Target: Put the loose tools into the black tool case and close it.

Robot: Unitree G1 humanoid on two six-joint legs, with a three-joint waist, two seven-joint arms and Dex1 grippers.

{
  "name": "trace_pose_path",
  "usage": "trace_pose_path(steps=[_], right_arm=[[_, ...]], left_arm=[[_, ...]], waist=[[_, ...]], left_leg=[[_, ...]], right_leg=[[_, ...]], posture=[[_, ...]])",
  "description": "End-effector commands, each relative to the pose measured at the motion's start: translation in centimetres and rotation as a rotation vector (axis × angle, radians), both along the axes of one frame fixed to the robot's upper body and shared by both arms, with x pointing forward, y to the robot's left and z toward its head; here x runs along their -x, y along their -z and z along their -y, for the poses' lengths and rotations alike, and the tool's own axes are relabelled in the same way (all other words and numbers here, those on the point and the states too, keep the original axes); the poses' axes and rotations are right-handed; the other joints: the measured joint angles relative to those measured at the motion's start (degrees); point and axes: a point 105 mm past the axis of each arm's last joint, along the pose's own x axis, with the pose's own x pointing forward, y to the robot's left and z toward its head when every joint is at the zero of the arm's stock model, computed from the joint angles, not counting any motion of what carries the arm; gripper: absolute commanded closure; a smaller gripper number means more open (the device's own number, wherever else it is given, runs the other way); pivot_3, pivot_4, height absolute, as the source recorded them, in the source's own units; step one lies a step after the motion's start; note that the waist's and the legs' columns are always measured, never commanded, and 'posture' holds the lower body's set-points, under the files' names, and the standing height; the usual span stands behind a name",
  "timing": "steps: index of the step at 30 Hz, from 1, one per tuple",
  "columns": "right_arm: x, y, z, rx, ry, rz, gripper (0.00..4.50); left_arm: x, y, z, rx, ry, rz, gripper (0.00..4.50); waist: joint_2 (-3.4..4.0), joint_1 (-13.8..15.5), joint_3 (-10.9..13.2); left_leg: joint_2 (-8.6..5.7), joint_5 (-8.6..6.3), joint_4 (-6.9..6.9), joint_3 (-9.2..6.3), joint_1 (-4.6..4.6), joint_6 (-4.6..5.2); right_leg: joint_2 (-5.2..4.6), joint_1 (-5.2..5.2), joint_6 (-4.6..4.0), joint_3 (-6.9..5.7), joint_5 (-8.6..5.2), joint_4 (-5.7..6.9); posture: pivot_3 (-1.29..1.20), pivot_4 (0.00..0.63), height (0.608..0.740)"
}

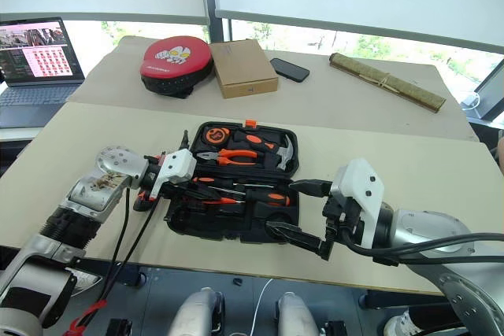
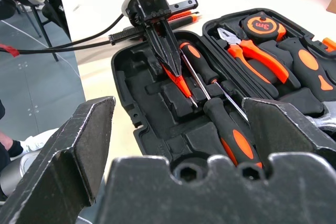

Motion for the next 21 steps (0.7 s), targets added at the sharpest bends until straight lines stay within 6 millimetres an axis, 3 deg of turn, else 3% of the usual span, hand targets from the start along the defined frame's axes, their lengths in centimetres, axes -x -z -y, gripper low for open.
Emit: trace_pose_path(steps=[1, 14, 21], right_arm=[[0.1, -0.7, 0.0, -0.011, 0.000, 0.044, 0.00], [-0.1, -0.8, 0.0, -0.026, 0.010, 0.039, 0.00], [-0.2, -0.8, 0.1, -0.031, 0.014, 0.034, 0.00]], left_arm=[[-0.4, -0.7, 0.1, 0.020, -0.002, 0.061, 4.45], [-0.7, 1.3, -0.6, -0.012, -0.025, 0.060, 4.45], [-0.6, -0.3, -0.3, 0.041, -0.031, 0.056, 4.45]], waist=[[0.00, 0.02, 0.00], [0.02, -0.02, -0.01], [0.03, -0.06, -0.02]], left_leg=[[0.00, 0.00, 0.00, 0.00, 0.00, 0.00], [0.00, 0.00, 0.00, -0.01, 0.02, 0.00], [0.00, 0.00, 0.00, -0.01, 0.03, 0.00]], right_leg=[[0.00, 0.00, 0.00, 0.00, 0.00, 0.00], [0.00, 0.02, 0.00, 0.00, 0.00, 0.00], [0.01, 0.02, 0.00, 0.00, 0.00, 0.01]], posture=[[0.00, 0.150, 0.740], [0.00, 0.150, 0.740], [0.00, 0.150, 0.740]])
